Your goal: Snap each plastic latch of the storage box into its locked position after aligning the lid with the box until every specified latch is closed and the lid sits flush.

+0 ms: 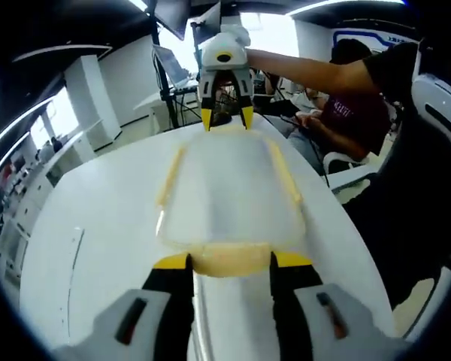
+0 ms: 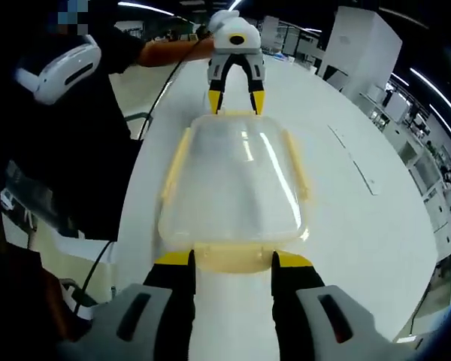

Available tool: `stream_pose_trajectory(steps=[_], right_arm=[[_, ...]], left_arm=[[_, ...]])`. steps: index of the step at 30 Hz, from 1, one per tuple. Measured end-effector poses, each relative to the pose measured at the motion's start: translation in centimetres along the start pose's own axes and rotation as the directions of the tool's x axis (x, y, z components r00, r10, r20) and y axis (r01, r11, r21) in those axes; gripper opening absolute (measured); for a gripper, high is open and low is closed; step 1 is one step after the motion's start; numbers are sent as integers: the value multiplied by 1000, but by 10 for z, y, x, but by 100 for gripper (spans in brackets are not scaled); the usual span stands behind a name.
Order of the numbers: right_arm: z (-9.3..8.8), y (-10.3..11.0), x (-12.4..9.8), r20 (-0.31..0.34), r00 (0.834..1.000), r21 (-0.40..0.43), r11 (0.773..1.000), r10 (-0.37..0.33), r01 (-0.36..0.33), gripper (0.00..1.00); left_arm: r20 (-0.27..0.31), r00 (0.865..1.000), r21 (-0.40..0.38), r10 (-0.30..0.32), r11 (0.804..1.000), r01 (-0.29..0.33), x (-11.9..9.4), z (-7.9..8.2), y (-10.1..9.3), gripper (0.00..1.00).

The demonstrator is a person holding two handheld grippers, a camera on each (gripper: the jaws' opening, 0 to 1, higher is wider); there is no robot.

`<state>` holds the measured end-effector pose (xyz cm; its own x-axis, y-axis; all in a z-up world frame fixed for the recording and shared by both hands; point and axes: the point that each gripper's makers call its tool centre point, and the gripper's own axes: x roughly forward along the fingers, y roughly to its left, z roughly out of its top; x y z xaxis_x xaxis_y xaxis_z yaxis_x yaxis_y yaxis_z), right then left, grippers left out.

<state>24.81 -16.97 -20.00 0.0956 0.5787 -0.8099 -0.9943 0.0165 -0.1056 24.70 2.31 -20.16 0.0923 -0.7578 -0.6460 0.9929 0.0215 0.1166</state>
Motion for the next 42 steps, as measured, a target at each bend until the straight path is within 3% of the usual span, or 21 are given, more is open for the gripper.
stream_pose_trajectory(steps=[24, 30, 31, 34, 42], right_arm=[[58, -11, 36, 24, 998, -78, 995, 65, -63, 38], [62, -12, 38, 31, 997, -83, 994, 71, -68, 38], [72, -12, 45, 44, 996, -89, 993, 79, -75, 38], [82, -13, 55, 31, 996, -100, 991, 89, -86, 38], [94, -17, 71, 16, 994, -116, 988, 108, -106, 38]], left_arm=[[0, 999, -86, 45, 995, -44, -42, -45, -5, 38], [-9, 999, -88, 45, 995, -46, -45, -49, -5, 38], [-21, 999, -88, 50, 995, -52, -53, -60, -2, 38], [-18, 998, -92, 59, 994, -60, -60, -65, -3, 38], [-18, 997, -114, 74, 991, -76, -81, -85, 3, 38]])
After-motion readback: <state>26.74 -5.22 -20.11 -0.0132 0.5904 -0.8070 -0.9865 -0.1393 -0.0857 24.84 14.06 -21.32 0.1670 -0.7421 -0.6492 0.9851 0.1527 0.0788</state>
